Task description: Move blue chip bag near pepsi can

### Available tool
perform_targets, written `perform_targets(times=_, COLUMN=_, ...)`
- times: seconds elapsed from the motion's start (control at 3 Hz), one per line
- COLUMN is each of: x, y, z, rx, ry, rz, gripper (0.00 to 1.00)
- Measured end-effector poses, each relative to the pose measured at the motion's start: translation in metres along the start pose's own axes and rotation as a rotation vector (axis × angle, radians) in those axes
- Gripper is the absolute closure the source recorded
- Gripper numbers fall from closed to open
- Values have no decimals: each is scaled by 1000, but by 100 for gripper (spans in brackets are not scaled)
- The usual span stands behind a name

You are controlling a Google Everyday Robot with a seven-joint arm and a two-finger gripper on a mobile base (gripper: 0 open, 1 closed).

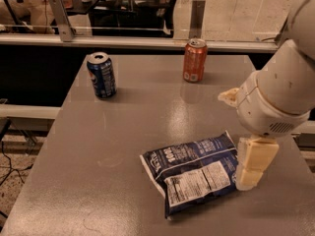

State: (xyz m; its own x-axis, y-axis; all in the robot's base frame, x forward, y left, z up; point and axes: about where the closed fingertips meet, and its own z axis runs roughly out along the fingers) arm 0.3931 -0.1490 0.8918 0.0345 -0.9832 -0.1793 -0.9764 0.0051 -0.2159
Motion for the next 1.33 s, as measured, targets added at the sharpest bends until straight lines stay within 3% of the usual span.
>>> perform_targets(times=1.0, x=-16, y=22, z=36, rx=-60, ry=7, rz=-110, gripper=0)
perform_targets(times=1.33, x=-17, y=25, z=42, rx=-78, ry=16, rz=-137, gripper=16)
